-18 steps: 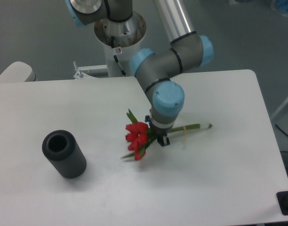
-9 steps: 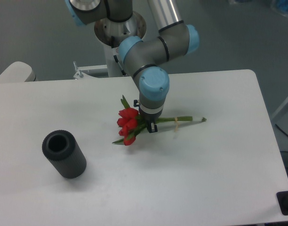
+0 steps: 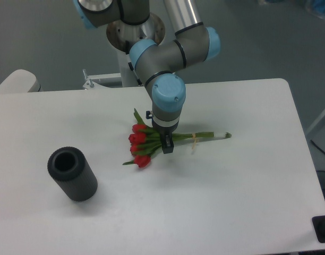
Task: Place the flowers on the table
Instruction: 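Open the gripper to release the tulip stems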
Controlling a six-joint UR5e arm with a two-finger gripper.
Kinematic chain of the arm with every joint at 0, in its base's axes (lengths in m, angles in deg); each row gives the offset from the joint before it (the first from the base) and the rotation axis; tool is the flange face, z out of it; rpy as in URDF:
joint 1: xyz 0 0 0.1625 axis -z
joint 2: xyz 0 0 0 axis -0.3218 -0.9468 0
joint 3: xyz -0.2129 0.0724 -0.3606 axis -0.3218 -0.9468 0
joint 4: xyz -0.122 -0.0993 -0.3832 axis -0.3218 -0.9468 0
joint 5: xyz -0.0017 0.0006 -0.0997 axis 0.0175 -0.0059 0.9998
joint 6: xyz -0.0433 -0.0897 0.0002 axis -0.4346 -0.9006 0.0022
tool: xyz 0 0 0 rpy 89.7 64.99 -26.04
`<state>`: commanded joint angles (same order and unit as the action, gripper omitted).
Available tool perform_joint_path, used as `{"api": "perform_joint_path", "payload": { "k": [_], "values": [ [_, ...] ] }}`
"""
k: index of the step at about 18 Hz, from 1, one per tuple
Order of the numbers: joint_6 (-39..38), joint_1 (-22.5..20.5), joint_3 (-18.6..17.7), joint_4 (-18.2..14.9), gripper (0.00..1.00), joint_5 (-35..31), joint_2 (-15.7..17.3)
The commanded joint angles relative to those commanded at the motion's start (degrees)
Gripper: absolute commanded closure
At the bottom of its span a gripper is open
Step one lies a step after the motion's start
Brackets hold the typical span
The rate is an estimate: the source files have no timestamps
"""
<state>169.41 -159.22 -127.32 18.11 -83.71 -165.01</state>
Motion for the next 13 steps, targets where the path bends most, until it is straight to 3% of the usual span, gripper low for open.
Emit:
{"api": "perform_joint_path", "payload": {
  "k": [8,13],
  "values": [
    [-0.3,-0.3,8.2,-0.4,0.00,0.2,-4.7],
    [-2.0,-0.4,15.5,-1.1,0.00,-0.1,-8.7]
  ]
}}
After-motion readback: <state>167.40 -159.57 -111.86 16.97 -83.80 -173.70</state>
